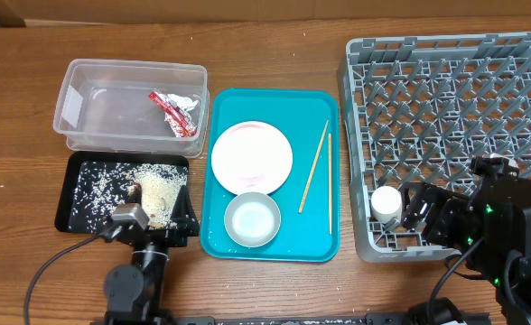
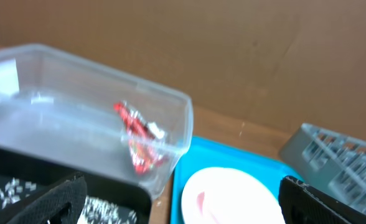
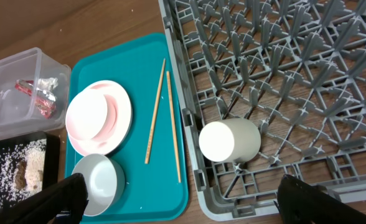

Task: Sort waste into correct bins and load items into the dishwasher
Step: 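Reach the right gripper to the pink plate and grasp its edge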

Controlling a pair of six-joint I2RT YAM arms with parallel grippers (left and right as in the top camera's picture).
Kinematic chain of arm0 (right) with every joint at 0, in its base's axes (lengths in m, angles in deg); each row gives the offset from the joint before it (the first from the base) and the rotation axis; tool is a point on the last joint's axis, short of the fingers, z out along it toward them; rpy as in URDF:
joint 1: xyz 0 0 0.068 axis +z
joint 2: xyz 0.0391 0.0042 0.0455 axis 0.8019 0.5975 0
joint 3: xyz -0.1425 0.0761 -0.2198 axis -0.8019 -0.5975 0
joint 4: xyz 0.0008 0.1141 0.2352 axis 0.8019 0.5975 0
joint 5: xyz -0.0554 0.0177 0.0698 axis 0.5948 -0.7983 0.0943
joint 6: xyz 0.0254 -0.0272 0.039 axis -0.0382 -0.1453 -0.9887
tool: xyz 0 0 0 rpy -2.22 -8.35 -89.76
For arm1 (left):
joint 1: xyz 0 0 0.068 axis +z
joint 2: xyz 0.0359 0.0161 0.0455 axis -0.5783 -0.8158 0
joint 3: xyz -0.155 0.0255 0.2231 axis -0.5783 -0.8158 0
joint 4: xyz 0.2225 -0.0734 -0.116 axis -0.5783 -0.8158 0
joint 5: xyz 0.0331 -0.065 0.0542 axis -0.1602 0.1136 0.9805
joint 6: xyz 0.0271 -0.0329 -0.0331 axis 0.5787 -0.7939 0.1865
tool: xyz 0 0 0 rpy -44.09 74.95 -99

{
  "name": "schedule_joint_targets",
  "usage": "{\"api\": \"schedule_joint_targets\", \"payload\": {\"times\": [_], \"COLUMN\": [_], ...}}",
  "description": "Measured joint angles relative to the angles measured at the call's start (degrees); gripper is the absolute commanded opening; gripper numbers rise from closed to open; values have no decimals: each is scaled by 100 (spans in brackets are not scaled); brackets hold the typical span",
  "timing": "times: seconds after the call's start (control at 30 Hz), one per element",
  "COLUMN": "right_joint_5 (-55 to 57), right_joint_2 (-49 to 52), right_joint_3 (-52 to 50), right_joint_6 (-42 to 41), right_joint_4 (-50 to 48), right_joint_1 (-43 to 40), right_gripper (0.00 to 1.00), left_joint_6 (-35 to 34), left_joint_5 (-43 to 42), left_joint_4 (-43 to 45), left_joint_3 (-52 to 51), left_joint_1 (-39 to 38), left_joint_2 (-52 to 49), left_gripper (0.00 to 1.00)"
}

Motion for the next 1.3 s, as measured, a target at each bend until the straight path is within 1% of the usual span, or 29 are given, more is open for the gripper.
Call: {"api": "schedule_joint_targets", "payload": {"times": [0.1, 0.8, 0.9, 0.93, 1.0, 1.03, 1.07, 1.13, 1.27, 1.3], "right_joint_5": [0, -33, -313, -413, -822, -1032, -1268, -1655, -1976, -1967], "right_joint_2": [-2, -2, -2, -2, 7, 20, 48, 177, 874, 1263], "right_joint_3": [0, 0, 0, 0, 0, 0, 0, 0, 0, 2], "right_joint_6": [4, -9, -66, -74, -96, -120, -125, -109, -127, -127], "right_joint_4": [2, 2, -74, -201, -667, -824, -970, -1113, -1084, -1073], "right_joint_1": [0, 0, 0, 0, 0, 0, 4, 66, 520, 765], "right_gripper": [100, 100, 100, 95, 91, 92, 95, 95, 94, 89], "left_joint_6": [0, 2, 2, 2, 2, 2, 2, 2, 2, 2], "left_joint_5": [0, 0, -2, -2, -2, -2, -2, -2, -2, -2], "left_joint_4": [76, 83, 83, 83, 83, 83, 83, 83, 83, 83], "left_joint_3": [-247, -247, -247, -247, -247, -247, -247, -247, -247, -247], "left_joint_1": [0, 0, 0, 0, 0, 0, 0, 0, 0, 0], "left_joint_2": [-7, 0, 0, 0, 0, 0, 2, 4, 4, 4], "left_gripper": [100, 100, 100, 100, 100, 100, 100, 100, 100, 100]}}
